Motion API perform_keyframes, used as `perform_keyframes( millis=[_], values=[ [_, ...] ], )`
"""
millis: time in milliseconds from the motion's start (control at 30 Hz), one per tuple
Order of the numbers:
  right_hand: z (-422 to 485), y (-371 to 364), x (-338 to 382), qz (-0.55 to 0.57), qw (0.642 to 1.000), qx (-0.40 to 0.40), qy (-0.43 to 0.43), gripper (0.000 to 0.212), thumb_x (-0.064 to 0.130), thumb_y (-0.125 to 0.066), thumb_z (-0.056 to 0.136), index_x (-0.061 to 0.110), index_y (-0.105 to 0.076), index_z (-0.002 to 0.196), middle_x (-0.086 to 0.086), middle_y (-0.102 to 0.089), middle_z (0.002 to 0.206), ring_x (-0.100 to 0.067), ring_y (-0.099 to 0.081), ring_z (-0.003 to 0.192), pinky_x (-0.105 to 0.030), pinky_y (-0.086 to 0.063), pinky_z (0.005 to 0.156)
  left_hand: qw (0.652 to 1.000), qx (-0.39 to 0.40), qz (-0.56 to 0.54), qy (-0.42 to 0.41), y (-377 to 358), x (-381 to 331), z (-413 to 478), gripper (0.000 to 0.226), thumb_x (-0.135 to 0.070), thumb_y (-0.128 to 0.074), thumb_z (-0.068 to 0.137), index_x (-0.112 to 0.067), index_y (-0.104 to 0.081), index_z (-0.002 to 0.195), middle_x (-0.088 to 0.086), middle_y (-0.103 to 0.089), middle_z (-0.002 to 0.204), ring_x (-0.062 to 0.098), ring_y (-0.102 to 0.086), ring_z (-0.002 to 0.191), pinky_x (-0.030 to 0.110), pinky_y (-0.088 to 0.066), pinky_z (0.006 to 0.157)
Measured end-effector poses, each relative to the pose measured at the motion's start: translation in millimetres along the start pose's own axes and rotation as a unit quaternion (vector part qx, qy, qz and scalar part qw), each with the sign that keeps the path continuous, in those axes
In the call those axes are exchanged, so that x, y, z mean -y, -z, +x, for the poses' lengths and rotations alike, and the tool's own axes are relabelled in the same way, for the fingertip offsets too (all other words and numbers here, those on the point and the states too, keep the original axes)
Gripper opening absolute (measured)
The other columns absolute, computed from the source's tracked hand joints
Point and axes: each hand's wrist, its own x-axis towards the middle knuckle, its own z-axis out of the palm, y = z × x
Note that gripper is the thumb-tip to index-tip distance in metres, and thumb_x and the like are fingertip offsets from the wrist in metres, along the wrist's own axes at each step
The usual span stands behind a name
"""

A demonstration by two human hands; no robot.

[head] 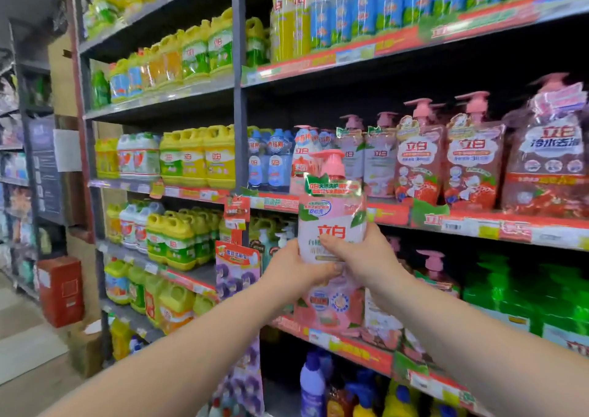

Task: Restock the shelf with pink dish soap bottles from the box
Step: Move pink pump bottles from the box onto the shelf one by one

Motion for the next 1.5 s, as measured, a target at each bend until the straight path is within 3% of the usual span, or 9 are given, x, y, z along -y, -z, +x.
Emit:
perform_keyframes(
  millis=[233, 467, 667, 800, 900, 1033, 1133, 1267, 1500],
  values=[
    [69.2, -38.3, 2.0, -0.04, 0.995, -0.069, 0.067, 0.023, 0.001, -0.071, 0.08, 0.021, -0.066, 0.09, 0.008, -0.07, 0.082, 0.003, -0.067, 0.065, -0.011, -0.051, 0.057, 0.996, 0.068, -0.023, -0.048, 47.5, 17.0, 87.5, 0.021, -0.01, -0.075, 0.076, -0.027, -0.063, 0.081, -0.012, -0.069, 0.064, -0.008, -0.06, 0.051, 0.009, -0.044, 0.046],
    [124.3, -40.2, 14.9, -0.103, 0.982, -0.135, 0.081, 0.022, 0.005, -0.072, 0.08, 0.011, -0.066, 0.101, -0.005, -0.07, 0.094, -0.017, -0.067, 0.086, -0.03, -0.053, 0.078, 0.991, 0.11, -0.049, -0.052, 53.2, 18.5, 159.2, 0.036, -0.017, -0.078, 0.075, -0.014, -0.06, 0.106, -0.002, -0.072, 0.087, 0.006, -0.069, 0.071, 0.015, -0.051, 0.055],
    [179.8, -28.3, 20.8, -0.081, 0.984, -0.132, 0.091, 0.037, 0.005, -0.071, 0.081, 0.007, -0.061, 0.117, -0.01, -0.07, 0.11, -0.021, -0.068, 0.096, -0.037, -0.058, 0.08, 0.984, 0.119, -0.056, -0.122, 45.5, 11.2, 218.7, 0.024, -0.013, -0.075, 0.078, -0.03, -0.059, 0.084, -0.012, -0.067, 0.079, -0.007, -0.063, 0.059, 0.007, -0.047, 0.049],
    [220.5, -17.7, 26.8, -0.099, 0.974, -0.159, 0.128, 0.045, 0.008, -0.074, 0.079, 0.008, -0.058, 0.121, -0.008, -0.069, 0.112, -0.023, -0.067, 0.101, -0.043, -0.055, 0.089, 0.985, 0.093, -0.045, -0.135, 41.8, 3.4, 262.1, 0.037, -0.018, -0.079, 0.075, -0.033, -0.05, 0.092, -0.02, -0.067, 0.084, -0.011, -0.06, 0.063, 0.004, -0.046, 0.05],
    [252.5, -7.0, 27.7, -0.116, 0.966, -0.179, 0.147, 0.05, 0.01, -0.076, 0.078, 0.006, -0.056, 0.123, -0.009, -0.068, 0.113, -0.022, -0.066, 0.102, -0.044, -0.053, 0.093, 0.988, 0.071, -0.01, -0.134, 46.3, 5.5, 290.3, 0.061, -0.024, -0.078, 0.075, -0.029, -0.043, 0.124, -0.01, -0.06, 0.109, -0.011, -0.056, 0.081, 0.007, -0.049, 0.061],
    [289.5, 7.8, 15.9, -0.141, 0.957, -0.197, 0.159, 0.052, 0.011, -0.078, 0.075, 0.004, -0.055, 0.122, -0.009, -0.067, 0.113, -0.02, -0.065, 0.103, -0.036, -0.052, 0.092, 0.972, -0.058, 0.169, -0.15, 61.7, 21.8, 329.1, 0.088, -0.03, -0.073, 0.076, -0.017, -0.023, 0.148, 0.006, -0.035, 0.149, 0.025, -0.038, 0.133, 0.042, -0.038, 0.107],
    [314.4, 16.4, -1.2, -0.137, 0.957, -0.208, 0.149, 0.053, 0.012, -0.08, 0.073, 0.005, -0.056, 0.12, -0.007, -0.068, 0.109, -0.021, -0.065, 0.102, -0.036, -0.053, 0.089, 0.93, -0.132, 0.295, -0.175, 69.0, 39.8, 351.6, 0.087, -0.034, -0.072, 0.075, -0.015, -0.025, 0.146, 0.01, -0.031, 0.147, 0.028, -0.028, 0.136, 0.041, -0.029, 0.11],
    [341.8, 21.8, -21.8, -0.123, 0.957, -0.222, 0.141, 0.049, 0.013, -0.08, 0.073, 0.007, -0.055, 0.116, 0.0, -0.064, 0.101, -0.005, -0.062, 0.083, -0.008, -0.048, 0.061, 0.908, -0.132, 0.356, -0.18, 69.4, 58.7, 376.4, 0.104, -0.048, -0.073, 0.073, -0.026, -0.007, 0.15, 0.011, -0.009, 0.156, 0.029, -0.012, 0.142, 0.042, -0.02, 0.113],
    [368.4, 35.6, -39.0, -0.274, 0.935, -0.192, 0.119, 0.069, 0.026, -0.084, 0.068, 0.007, -0.049, 0.124, -0.007, -0.062, 0.118, -0.02, -0.059, 0.109, -0.028, -0.047, 0.087, 0.894, -0.106, 0.387, -0.198, 59.6, 81.8, 402.0, 0.104, -0.045, -0.075, 0.072, -0.045, -0.003, 0.147, 0.001, 0.022, 0.156, 0.031, -0.007, 0.142, 0.046, -0.026, 0.111]
  ],
)
